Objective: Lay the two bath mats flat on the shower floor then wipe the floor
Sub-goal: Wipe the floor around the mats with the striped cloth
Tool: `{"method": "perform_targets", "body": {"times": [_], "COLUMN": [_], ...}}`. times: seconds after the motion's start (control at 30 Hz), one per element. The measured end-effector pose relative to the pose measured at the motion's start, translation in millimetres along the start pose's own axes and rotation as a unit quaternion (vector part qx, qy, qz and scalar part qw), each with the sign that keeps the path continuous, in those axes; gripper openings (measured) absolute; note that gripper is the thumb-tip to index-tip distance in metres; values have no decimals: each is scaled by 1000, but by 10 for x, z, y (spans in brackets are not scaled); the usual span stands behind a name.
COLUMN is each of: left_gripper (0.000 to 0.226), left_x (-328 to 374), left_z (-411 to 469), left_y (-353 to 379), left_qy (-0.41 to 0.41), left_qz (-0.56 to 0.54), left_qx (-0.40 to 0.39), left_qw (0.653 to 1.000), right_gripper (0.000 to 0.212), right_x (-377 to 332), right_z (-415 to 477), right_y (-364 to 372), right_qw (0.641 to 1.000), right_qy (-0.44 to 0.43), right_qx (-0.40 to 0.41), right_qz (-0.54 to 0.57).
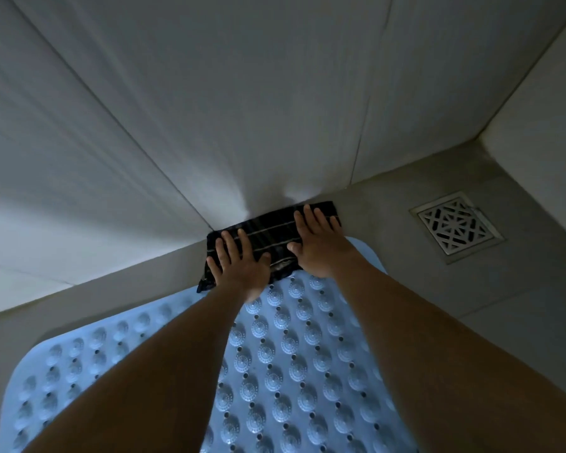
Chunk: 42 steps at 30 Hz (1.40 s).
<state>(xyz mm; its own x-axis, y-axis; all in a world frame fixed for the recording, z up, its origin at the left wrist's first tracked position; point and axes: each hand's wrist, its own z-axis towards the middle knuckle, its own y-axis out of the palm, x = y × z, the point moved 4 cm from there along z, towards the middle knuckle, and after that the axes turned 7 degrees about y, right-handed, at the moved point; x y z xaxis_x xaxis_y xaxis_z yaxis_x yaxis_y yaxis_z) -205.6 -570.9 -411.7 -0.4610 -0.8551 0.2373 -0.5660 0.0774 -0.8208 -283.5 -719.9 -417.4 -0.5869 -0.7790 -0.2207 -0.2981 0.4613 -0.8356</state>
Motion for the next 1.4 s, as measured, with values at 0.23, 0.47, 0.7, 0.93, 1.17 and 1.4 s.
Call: {"method": "perform_targets", "body": {"times": [0.23, 0.47, 0.7, 0.93, 1.17, 1.4], "left_gripper": [71, 72, 73, 71, 70, 64], "left_x": [25, 115, 675, 1157, 1298, 1704], "left_z": [36, 53, 173, 284, 352, 393], "left_y": [69, 28, 87, 170, 159, 180], "left_qy": [-3, 4, 65, 149, 252, 370], "left_qz": [26, 45, 65, 111, 173, 219], "left_qx": [15, 11, -29, -43, -49, -69], "left_qw": [1000, 999, 995, 982, 951, 900], "right_gripper": [69, 68, 68, 69, 70, 70], "right_x": [33, 113, 589, 1025, 1077, 1200], "right_z": [3, -35, -160, -451, -697, -1063], "right_y": [11, -123, -186, -123, 40, 225], "right_qw": [1000, 999, 994, 982, 960, 922], "right_qy": [-3, 12, 86, 160, 234, 335], "right_qx": [12, 8, 25, 53, 85, 102], "right_qz": [15, 41, 56, 84, 128, 165]}}
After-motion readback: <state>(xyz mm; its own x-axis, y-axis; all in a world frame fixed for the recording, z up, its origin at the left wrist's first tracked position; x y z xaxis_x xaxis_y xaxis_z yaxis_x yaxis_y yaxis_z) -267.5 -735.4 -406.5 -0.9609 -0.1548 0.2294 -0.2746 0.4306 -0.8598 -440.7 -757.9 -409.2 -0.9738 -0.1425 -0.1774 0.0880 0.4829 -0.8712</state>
